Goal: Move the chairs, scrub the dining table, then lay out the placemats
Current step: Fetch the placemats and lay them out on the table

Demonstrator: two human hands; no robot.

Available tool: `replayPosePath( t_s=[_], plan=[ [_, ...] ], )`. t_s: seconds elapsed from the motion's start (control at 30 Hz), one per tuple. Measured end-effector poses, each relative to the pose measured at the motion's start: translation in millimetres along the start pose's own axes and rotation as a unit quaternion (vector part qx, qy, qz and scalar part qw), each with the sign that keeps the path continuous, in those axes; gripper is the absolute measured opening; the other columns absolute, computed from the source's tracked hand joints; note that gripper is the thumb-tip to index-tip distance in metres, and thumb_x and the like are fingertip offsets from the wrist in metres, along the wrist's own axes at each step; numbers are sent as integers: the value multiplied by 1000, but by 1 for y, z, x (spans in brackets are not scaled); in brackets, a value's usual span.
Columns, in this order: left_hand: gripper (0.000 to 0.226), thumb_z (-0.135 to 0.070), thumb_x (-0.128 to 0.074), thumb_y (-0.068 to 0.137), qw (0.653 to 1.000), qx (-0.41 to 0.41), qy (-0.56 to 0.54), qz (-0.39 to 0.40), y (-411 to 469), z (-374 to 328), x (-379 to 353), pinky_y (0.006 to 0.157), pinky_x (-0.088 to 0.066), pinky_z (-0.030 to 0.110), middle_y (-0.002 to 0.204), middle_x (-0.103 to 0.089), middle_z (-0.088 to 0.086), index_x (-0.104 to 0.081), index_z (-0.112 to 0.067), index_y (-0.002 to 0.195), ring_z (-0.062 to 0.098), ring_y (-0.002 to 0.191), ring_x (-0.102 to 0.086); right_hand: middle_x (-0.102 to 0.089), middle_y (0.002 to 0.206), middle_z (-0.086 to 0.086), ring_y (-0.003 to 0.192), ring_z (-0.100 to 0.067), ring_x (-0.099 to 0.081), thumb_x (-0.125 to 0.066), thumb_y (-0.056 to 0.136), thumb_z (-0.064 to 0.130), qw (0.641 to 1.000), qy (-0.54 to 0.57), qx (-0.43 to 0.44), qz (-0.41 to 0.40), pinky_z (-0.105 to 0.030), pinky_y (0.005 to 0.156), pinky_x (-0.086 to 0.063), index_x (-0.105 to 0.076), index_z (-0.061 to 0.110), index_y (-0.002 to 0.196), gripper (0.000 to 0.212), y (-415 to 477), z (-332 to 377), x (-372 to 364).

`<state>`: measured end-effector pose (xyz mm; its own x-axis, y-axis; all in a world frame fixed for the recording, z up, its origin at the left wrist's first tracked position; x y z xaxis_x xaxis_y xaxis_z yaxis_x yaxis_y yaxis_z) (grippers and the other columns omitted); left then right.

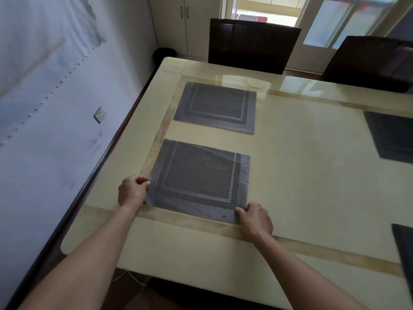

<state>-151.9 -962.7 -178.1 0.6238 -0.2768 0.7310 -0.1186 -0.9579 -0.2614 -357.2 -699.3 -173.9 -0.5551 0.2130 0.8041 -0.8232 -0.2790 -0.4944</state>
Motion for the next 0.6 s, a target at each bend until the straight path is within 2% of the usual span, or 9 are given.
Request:
replayPosePath(
  t_s=[0.6],
  plan=[
    [15,-12,-68,83,1000,-3,9,-9,-5,-1,-1,78,-47,32,100,-71,14,-71,-5,96,29,93,-64,-63,111,-11,104,-30,-58,-54,91,41,1000,-3,25,6,-32,79,-44,-60,10,102,33,-1,-2,0]
  ],
)
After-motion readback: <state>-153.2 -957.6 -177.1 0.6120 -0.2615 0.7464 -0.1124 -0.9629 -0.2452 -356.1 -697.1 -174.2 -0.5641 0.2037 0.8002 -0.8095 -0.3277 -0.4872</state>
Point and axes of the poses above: each hand's wrist, its own y-axis towards the middle knuckle, its own x-axis out of the back of the hand, z = x × y, the point moved 3 cm from there along y, towards the middle knuckle
